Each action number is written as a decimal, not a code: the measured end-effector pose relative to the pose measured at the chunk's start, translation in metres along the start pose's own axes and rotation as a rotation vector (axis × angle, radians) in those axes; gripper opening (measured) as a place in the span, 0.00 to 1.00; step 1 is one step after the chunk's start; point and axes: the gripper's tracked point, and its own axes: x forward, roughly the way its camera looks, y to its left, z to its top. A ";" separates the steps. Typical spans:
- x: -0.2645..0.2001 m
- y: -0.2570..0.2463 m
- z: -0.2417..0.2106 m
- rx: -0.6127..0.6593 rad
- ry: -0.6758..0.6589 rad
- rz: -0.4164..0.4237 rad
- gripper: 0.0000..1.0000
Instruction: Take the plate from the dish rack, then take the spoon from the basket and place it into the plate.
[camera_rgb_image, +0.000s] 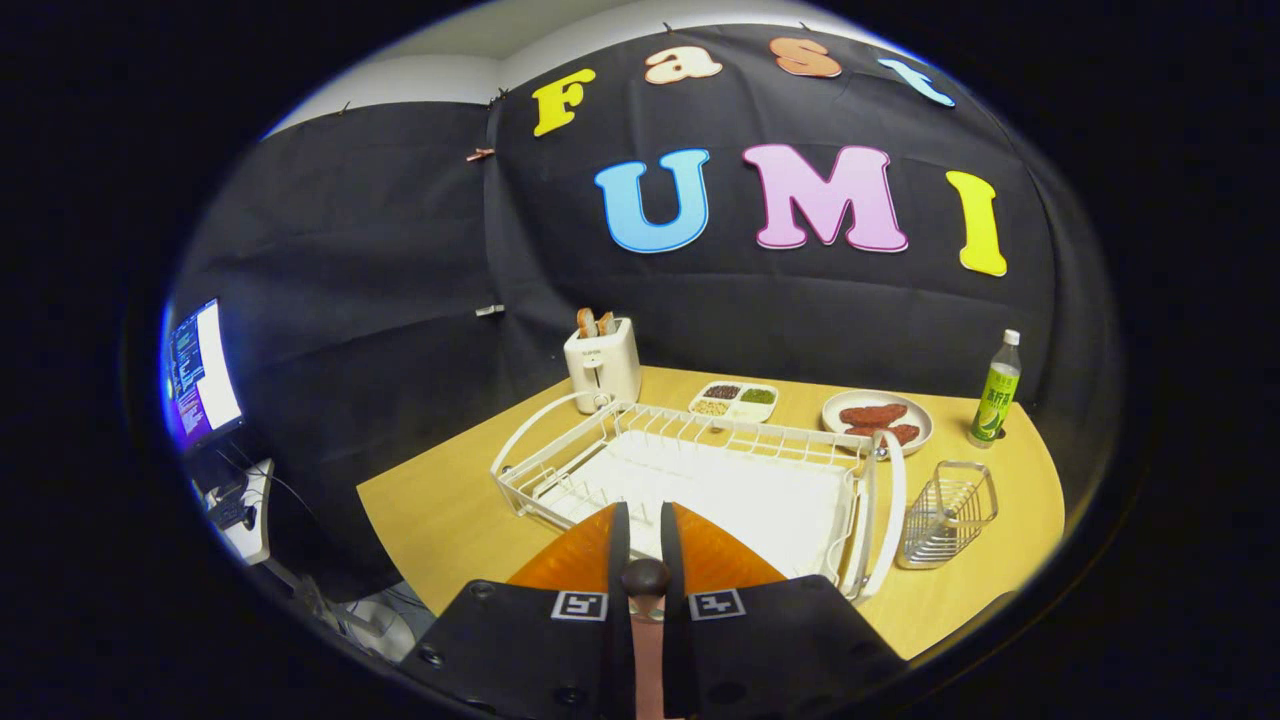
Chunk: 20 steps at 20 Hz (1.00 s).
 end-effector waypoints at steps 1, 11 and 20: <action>0.005 0.000 -0.007 -0.014 0.007 0.000 0.15; 0.019 0.000 -0.033 -0.105 0.030 0.039 0.16; 0.002 -0.014 -0.043 -0.029 0.120 0.016 0.50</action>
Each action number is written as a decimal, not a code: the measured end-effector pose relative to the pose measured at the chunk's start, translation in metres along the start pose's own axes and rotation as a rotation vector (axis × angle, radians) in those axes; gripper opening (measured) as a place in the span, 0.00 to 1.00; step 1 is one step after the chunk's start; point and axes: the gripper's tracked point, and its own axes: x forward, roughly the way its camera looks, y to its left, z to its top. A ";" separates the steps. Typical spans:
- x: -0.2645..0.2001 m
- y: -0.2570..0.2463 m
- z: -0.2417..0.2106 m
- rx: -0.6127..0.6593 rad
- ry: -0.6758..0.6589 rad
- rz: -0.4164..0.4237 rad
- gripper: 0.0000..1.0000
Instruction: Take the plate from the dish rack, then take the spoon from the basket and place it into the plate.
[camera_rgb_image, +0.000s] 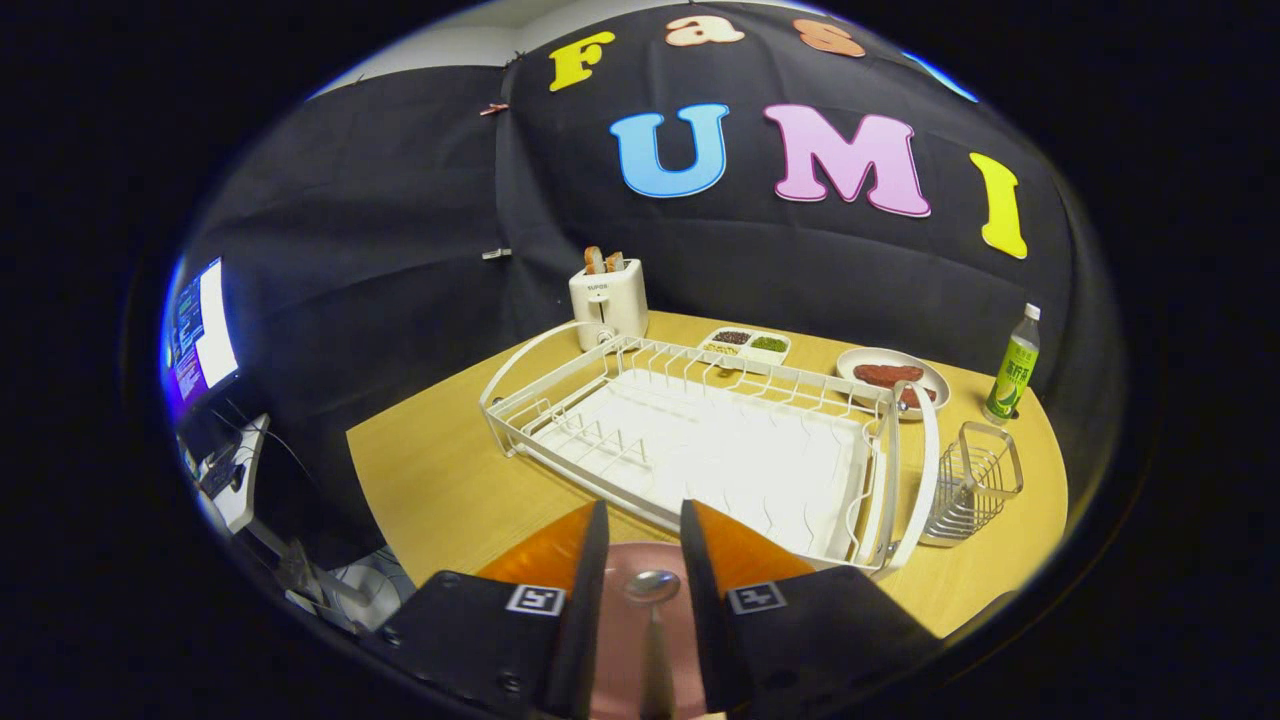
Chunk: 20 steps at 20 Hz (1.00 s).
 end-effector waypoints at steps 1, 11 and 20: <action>-0.003 -0.004 0.006 -0.003 -0.007 -0.011 0.65; -0.069 -0.052 0.105 0.024 -0.174 -0.203 0.99; -0.148 -0.092 0.170 0.080 -0.358 -0.412 0.98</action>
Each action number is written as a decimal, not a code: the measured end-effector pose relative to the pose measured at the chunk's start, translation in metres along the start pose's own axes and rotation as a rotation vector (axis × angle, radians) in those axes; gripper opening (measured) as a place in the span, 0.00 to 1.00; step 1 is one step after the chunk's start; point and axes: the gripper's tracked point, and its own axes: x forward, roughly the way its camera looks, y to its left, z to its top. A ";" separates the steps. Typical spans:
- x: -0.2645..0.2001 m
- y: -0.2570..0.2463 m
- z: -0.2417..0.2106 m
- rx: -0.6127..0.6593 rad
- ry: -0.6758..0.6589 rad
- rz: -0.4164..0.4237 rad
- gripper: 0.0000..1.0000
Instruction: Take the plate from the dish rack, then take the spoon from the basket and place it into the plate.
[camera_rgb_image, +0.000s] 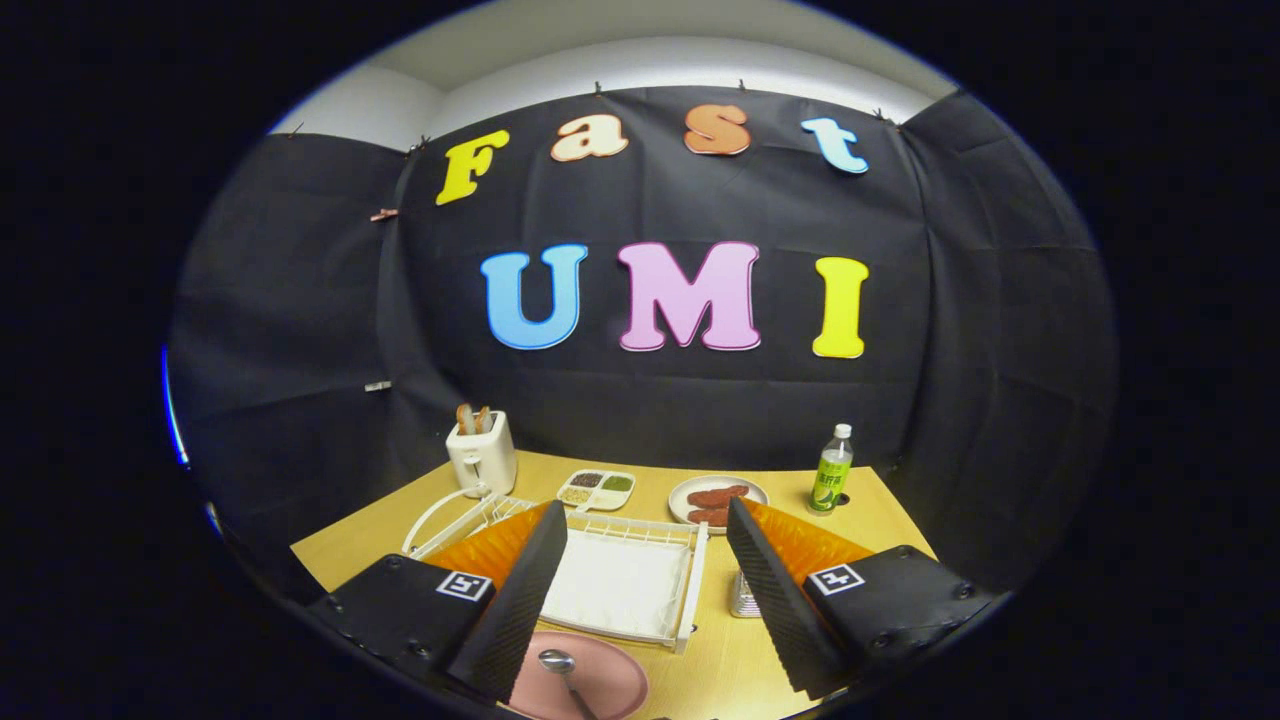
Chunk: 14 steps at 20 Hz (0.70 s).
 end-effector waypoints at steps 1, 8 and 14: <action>-0.004 -0.007 0.006 0.012 -0.008 -0.020 0.98; -0.015 -0.038 0.025 0.010 -0.039 -0.117 0.98; -0.006 -0.034 0.038 0.020 -0.044 -0.094 0.98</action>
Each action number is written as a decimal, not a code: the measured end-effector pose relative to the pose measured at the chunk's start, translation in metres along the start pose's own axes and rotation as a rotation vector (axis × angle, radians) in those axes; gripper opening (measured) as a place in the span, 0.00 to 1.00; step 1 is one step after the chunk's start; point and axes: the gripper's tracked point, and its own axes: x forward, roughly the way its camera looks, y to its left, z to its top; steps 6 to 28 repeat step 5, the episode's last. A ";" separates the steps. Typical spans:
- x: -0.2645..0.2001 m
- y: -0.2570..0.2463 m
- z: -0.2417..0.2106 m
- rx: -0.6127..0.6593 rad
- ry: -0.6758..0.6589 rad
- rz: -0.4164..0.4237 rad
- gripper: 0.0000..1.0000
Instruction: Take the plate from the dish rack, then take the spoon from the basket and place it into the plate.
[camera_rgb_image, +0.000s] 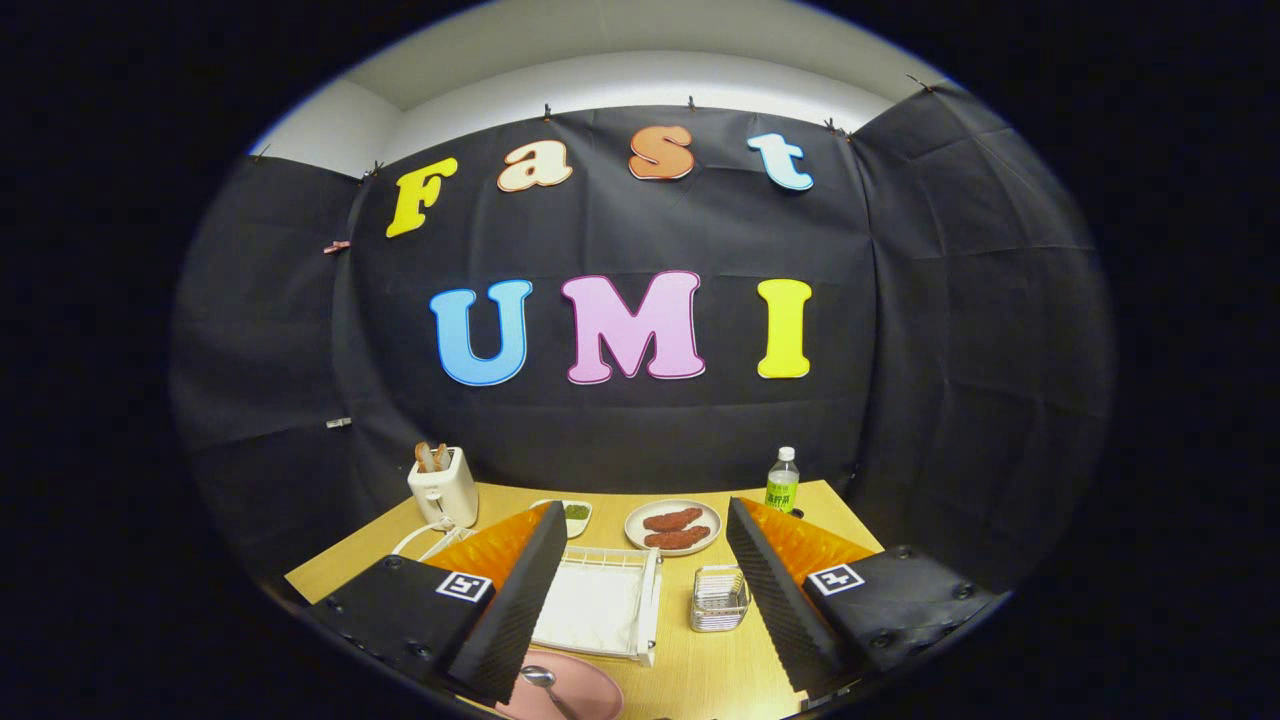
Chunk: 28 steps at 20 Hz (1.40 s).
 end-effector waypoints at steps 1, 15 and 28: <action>0.001 0.002 0.002 0.006 -0.001 0.005 0.98; 0.003 0.004 0.001 0.008 -0.003 0.027 0.98; 0.003 0.004 0.001 0.008 -0.003 0.027 0.98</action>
